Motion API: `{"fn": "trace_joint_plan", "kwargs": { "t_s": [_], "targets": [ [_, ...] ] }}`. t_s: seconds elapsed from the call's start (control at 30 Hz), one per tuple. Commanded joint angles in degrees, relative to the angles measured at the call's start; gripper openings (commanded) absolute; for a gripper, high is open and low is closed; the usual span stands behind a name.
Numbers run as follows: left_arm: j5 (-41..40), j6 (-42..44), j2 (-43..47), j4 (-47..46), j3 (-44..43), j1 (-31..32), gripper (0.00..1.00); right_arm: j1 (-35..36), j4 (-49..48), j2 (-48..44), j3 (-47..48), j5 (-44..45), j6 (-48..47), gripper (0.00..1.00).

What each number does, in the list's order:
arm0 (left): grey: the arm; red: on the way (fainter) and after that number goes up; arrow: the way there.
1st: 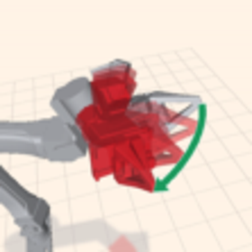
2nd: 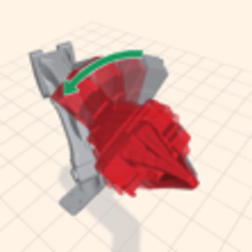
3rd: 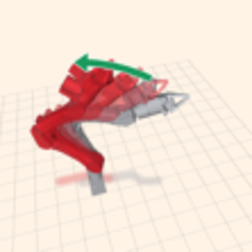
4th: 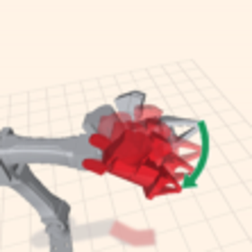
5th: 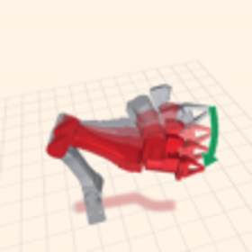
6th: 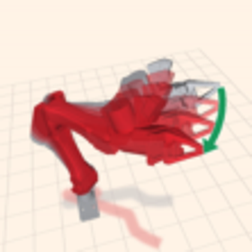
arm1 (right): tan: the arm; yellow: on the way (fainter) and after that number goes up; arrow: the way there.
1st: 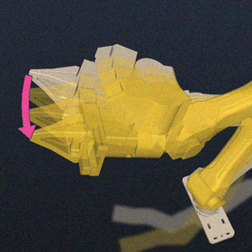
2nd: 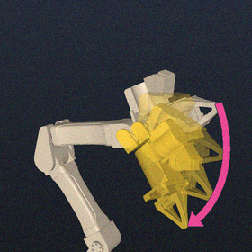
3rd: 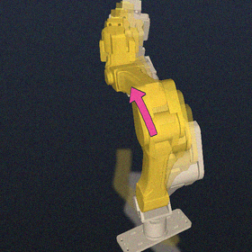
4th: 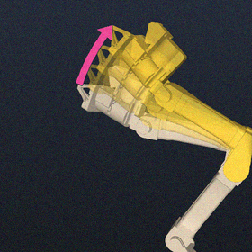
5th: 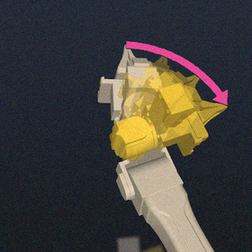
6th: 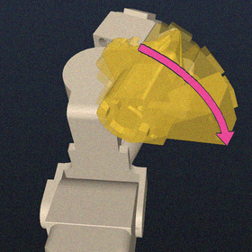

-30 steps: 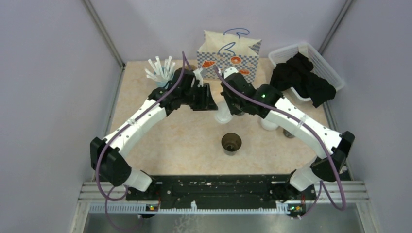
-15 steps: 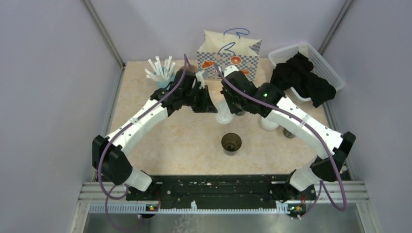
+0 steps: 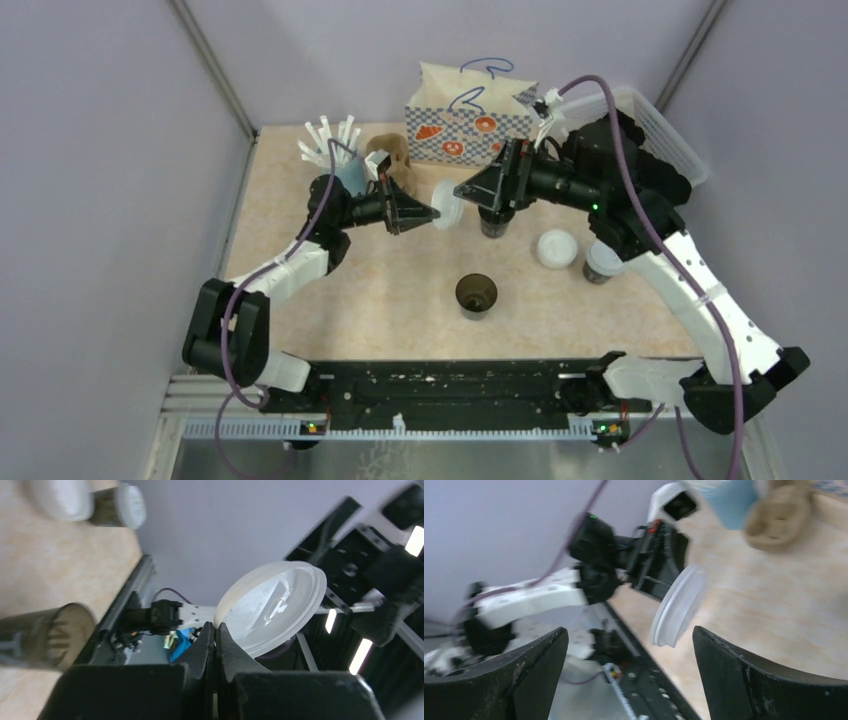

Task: Pack the takeout coffee
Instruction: Pick up the cup lid from the center of the board.

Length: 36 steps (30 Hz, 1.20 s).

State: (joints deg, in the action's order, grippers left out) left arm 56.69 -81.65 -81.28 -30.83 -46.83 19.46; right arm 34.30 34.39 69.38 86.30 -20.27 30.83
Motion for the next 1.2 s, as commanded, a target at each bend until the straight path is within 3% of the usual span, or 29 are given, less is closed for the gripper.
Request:
{"fn": "trace_joint_plan", "kwargs": {
  "t_s": [0.0, 0.1, 0.27, 0.57, 0.93, 1.17],
  "targets": [
    [2.5, -33.3, -2.9, -55.0, 0.5, 0.3, 0.0, -0.2, -29.2, -1.4, -8.2, -19.9, 20.8, 0.95],
    [-0.1, -40.4, -5.7, -66.1, -2.0, 0.5, 0.0, -0.2, -39.3, -1.7, -11.0, -20.2, 27.5, 0.97],
    [0.9, -38.0, -5.2, -61.5, -4.9, 0.7, 0.0, -0.2, -41.7, -0.9, -11.1, -20.6, 29.8, 0.98],
    [0.4, -40.7, -6.1, -64.6, -5.3, 1.2, 0.0, 0.0, -51.5, 0.4, -15.6, -23.2, 36.2, 0.97],
    [0.8, -42.5, -6.7, -66.6, -6.1, 2.0, 0.0, 0.6, -52.8, 2.8, -15.7, -23.8, 35.7, 0.97],
    [1.1, -43.9, -7.5, -68.4, -6.9, 2.7, 0.0, 0.6, -47.2, 2.4, -14.3, -22.3, 30.1, 0.97]
  ]
}}
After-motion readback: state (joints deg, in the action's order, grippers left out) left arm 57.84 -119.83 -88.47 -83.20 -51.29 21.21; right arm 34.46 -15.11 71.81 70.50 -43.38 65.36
